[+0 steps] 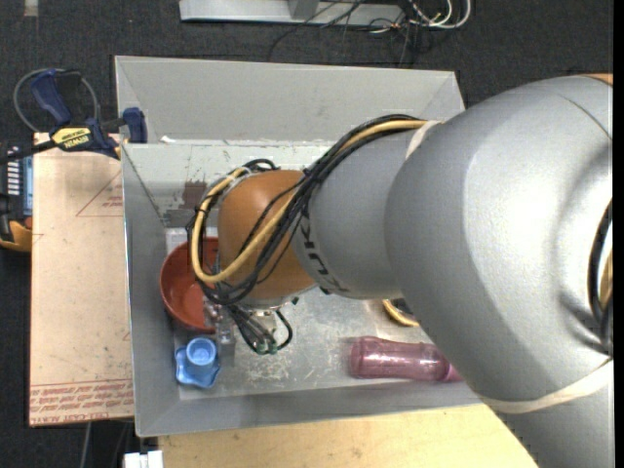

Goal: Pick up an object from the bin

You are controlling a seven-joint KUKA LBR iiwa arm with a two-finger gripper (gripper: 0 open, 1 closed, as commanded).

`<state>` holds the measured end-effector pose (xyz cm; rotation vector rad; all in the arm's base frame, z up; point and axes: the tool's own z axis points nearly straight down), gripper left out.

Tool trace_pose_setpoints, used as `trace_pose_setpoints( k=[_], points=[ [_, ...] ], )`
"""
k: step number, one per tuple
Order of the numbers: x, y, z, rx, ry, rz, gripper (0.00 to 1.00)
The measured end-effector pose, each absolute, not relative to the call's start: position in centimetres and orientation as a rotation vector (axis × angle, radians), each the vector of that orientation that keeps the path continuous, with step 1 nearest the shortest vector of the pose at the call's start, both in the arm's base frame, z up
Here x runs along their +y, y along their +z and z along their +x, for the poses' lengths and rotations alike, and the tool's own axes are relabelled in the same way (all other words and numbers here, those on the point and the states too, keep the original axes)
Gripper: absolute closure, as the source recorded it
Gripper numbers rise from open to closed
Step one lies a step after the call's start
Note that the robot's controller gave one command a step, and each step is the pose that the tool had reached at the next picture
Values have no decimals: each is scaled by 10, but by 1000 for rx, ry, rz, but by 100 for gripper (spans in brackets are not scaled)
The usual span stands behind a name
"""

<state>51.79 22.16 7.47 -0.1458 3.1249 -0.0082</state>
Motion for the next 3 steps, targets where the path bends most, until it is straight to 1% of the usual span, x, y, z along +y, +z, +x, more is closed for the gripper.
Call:
trace_pose_setpoints(
  k=[1,3],
  points=[
    [226,82,517,3116,0,-148,100],
    [228,117,517,3114,3,-150,100]
  ],
)
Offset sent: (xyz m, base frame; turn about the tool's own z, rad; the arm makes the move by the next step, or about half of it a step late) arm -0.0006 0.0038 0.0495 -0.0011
